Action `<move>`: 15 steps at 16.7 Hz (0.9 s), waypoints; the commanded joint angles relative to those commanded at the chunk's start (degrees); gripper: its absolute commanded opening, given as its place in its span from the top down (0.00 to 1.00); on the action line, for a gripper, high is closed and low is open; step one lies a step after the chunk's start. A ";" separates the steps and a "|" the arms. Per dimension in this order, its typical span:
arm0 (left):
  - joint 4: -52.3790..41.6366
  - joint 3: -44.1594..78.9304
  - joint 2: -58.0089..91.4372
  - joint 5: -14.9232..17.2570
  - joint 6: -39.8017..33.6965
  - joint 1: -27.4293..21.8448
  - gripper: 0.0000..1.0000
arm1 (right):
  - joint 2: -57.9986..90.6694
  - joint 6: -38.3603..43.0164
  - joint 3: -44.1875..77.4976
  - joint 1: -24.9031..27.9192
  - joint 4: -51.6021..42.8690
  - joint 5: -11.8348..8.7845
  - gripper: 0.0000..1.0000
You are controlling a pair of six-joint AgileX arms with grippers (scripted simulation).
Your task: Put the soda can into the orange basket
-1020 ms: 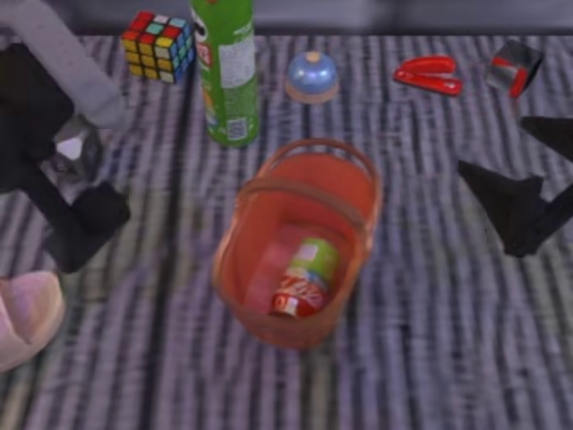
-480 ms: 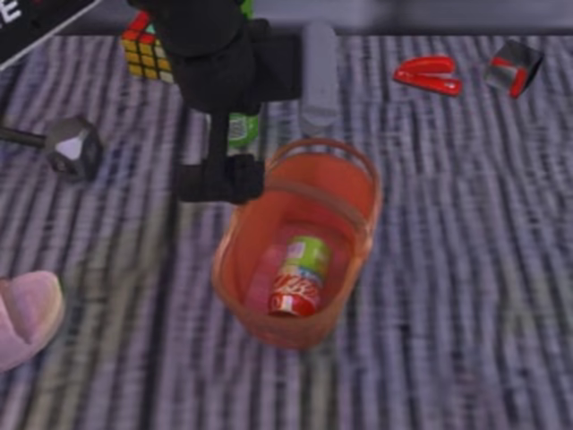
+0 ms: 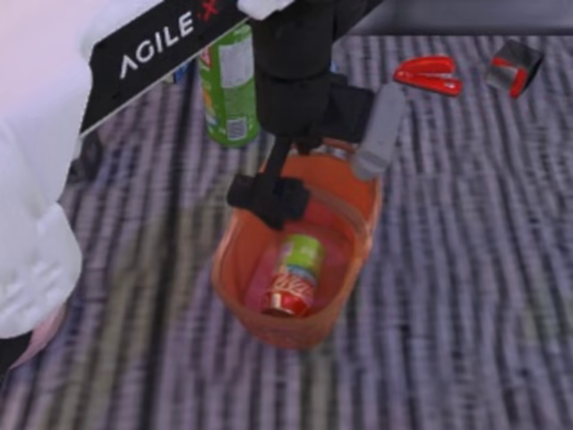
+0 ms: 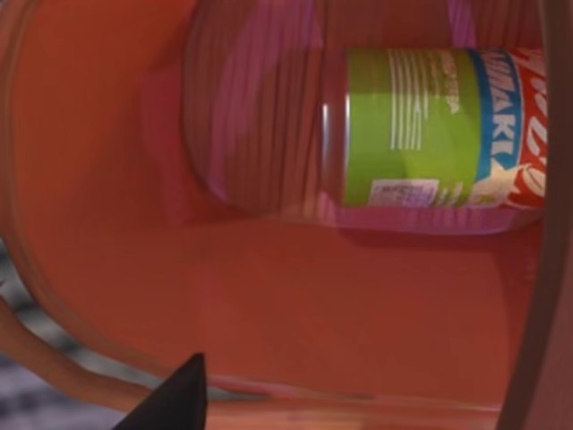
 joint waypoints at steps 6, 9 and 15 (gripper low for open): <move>0.88 -1.08 -0.21 0.02 0.04 0.15 0.00 | 0.00 0.00 0.00 0.00 0.00 0.00 0.00; 3.79 -4.60 -0.81 -0.01 0.06 0.05 0.00 | 0.00 0.00 0.00 0.00 0.00 0.00 0.00; 5.32 -6.44 -1.12 -0.01 0.03 0.04 0.00 | 0.00 0.00 0.00 0.00 0.00 0.00 0.00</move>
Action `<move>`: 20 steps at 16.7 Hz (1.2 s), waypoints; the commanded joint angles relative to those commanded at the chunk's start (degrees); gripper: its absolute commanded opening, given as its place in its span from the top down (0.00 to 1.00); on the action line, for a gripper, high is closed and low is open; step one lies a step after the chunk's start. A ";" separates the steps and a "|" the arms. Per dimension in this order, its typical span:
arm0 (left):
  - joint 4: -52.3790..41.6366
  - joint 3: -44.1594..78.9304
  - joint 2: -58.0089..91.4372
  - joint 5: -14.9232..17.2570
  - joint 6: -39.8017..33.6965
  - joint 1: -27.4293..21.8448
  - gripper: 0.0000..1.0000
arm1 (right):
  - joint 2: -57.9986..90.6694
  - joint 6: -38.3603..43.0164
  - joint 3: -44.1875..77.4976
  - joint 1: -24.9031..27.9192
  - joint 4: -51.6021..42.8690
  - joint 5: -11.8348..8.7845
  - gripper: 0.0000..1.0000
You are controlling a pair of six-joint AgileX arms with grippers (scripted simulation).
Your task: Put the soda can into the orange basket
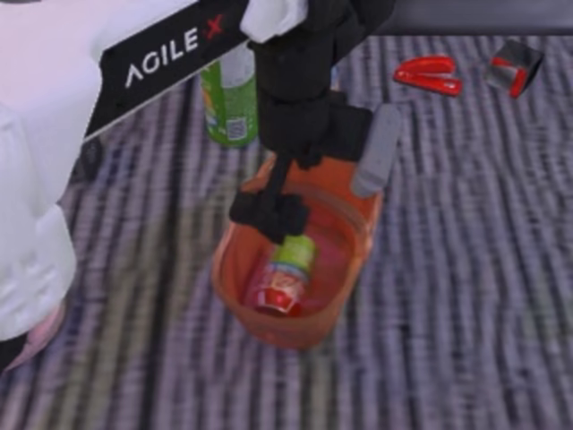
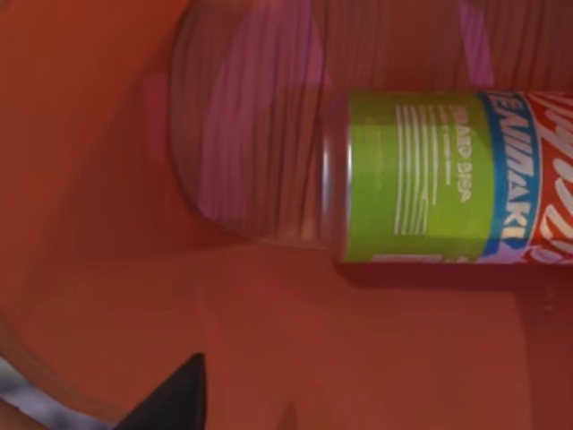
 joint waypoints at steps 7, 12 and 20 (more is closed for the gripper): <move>0.00 0.00 0.00 0.00 0.00 0.00 0.53 | 0.00 0.00 0.00 0.00 0.00 0.00 0.00; 0.00 0.00 0.00 0.00 0.00 0.00 0.90 | 0.00 0.00 0.00 0.00 0.00 0.00 0.00; 0.00 0.00 0.00 0.00 0.00 0.00 1.00 | 0.00 0.00 0.00 0.00 0.00 0.00 0.00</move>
